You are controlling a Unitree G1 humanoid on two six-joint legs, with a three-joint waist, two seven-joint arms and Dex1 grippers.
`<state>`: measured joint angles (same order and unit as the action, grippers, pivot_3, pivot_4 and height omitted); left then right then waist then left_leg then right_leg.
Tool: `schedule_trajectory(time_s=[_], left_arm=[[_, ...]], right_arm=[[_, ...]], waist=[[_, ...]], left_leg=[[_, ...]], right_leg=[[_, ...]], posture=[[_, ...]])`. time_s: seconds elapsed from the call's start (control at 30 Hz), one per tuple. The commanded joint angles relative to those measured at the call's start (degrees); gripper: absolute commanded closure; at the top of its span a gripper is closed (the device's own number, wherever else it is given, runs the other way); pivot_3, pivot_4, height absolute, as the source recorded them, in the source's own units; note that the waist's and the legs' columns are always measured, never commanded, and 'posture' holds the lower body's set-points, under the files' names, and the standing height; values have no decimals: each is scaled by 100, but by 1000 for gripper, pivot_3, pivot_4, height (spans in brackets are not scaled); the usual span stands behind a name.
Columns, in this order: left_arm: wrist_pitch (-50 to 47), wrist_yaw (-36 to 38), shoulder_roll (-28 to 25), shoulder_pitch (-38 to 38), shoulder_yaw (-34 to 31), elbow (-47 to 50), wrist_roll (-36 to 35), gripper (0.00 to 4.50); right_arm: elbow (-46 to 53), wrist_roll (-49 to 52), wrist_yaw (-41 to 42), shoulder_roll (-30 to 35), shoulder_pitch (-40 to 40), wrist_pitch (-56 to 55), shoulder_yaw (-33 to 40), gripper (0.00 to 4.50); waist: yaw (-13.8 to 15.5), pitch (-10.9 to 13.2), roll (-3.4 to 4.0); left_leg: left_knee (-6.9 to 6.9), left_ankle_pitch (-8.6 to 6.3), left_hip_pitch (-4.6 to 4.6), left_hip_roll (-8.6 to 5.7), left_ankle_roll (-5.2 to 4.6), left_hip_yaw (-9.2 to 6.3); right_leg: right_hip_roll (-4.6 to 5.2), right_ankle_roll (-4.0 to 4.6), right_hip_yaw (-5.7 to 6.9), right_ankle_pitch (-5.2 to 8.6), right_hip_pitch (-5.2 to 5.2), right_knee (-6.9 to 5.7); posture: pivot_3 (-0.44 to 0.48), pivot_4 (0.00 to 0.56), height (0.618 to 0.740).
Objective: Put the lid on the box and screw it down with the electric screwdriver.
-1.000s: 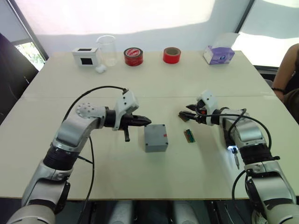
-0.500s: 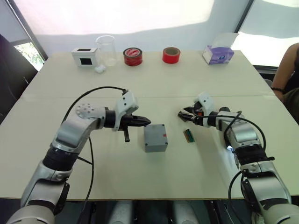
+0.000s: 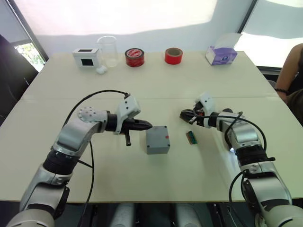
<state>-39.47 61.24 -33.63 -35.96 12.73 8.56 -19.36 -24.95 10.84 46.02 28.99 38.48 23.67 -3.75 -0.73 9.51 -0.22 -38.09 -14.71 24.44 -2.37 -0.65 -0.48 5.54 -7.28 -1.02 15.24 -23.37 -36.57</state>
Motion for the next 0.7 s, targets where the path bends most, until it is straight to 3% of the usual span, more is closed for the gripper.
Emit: schedule_trajectory(time_s=[0.03,0.57,0.7], left_arm=[[92,11,-69,6,-18,108,-8,4500],[84,68,-178,-9,-186,-33,-106,4500],[-5,318,-589,163,-308,68,-231,4500]], right_arm=[[191,41,21,59,68,-37,167,4479],[2257,699,52,357,-289,1139,634,4479],[3953,1359,216,331,-995,1722,475,4479]], waist=[[-2,0,0],[7,0,0],[6,0,0]], left_leg=[[0,0,0,0,0,0],[0,-8,0,0,-15,-1],[2,-13,0,1,-23,-3]], right_leg=[[0,0,0,0,0,0],[1,0,-1,0,-2,-2],[0,1,-1,1,-3,-2]], posture=[[0,150,740],[0,150,740],[0,150,740]])
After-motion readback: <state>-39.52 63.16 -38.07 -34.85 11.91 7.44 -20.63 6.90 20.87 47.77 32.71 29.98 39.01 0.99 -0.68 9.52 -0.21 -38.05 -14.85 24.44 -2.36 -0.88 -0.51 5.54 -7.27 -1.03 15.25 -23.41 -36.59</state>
